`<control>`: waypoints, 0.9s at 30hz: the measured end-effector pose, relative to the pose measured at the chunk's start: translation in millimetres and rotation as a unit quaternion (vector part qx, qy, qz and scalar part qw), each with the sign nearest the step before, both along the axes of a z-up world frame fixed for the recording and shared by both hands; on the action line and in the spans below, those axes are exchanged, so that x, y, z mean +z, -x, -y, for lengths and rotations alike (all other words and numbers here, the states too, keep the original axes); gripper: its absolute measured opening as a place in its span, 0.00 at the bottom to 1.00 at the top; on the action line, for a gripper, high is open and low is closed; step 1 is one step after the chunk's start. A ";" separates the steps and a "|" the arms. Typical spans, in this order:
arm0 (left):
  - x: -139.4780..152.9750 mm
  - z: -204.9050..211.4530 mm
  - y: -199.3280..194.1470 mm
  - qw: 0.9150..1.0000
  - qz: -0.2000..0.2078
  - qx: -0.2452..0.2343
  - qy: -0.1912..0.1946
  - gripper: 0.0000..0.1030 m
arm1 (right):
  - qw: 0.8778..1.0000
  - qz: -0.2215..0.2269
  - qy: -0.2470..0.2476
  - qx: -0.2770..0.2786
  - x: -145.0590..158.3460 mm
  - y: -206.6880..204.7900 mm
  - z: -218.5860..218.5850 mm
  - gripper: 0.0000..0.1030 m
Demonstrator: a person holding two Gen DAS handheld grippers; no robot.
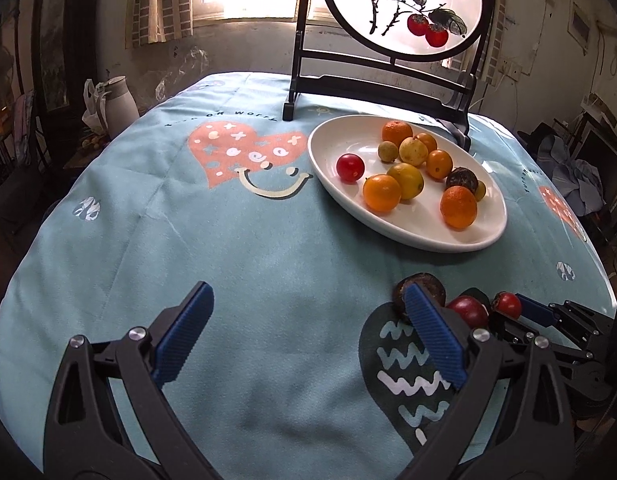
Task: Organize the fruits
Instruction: 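Reach the right tool to a red tomato and close on it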
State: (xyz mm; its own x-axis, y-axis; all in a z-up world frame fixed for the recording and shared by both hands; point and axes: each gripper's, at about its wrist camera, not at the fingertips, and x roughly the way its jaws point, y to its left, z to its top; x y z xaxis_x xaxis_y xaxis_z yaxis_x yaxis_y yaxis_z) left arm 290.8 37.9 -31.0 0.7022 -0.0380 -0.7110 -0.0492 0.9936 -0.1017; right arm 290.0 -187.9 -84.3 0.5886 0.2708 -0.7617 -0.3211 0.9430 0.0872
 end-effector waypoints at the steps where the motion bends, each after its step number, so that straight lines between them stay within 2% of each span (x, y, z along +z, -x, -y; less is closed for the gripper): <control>1: 0.4 0.1 0.3 1.000 0.001 0.000 0.001 0.95 | 1.000 -0.001 0.000 -0.001 -0.7 -0.8 0.1 0.38; 5: 0.7 0.9 0.5 1.000 0.000 -0.002 0.001 0.95 | 1.000 -0.004 -0.005 -0.002 -1.1 -1.9 1.6 0.30; 8: -0.2 2.0 -0.3 1.000 -0.002 -0.003 -0.001 0.95 | 1.000 -0.003 -0.007 -0.003 -1.1 -2.1 2.3 0.29; 12: -2.4 6.5 -0.7 1.000 -0.011 -0.019 0.004 0.95 | 0.998 0.010 -0.050 -0.022 11.7 -1.4 15.4 0.29; 16: -4.1 27.7 5.0 0.996 -0.025 -0.082 0.013 0.95 | 0.997 0.033 -0.065 -0.041 26.1 4.2 25.3 0.29; 18: -5.7 43.0 9.8 0.991 -0.033 -0.127 0.023 0.95 | 0.996 0.040 -0.068 -0.045 30.3 7.0 27.0 0.29; 22: -10.4 72.7 20.7 0.981 -0.035 -0.188 0.007 0.93 | 0.995 0.048 -0.066 -0.051 34.8 8.4 29.2 0.29; 25: -17.4 87.1 22.9 0.977 -0.041 -0.210 -0.017 0.77 | 0.995 0.042 -0.066 -0.057 33.8 7.6 31.0 0.29; 27: -23.3 91.5 21.2 0.974 -0.054 -0.220 -0.011 0.65 | 0.995 0.042 -0.067 -0.059 33.8 7.5 32.7 0.29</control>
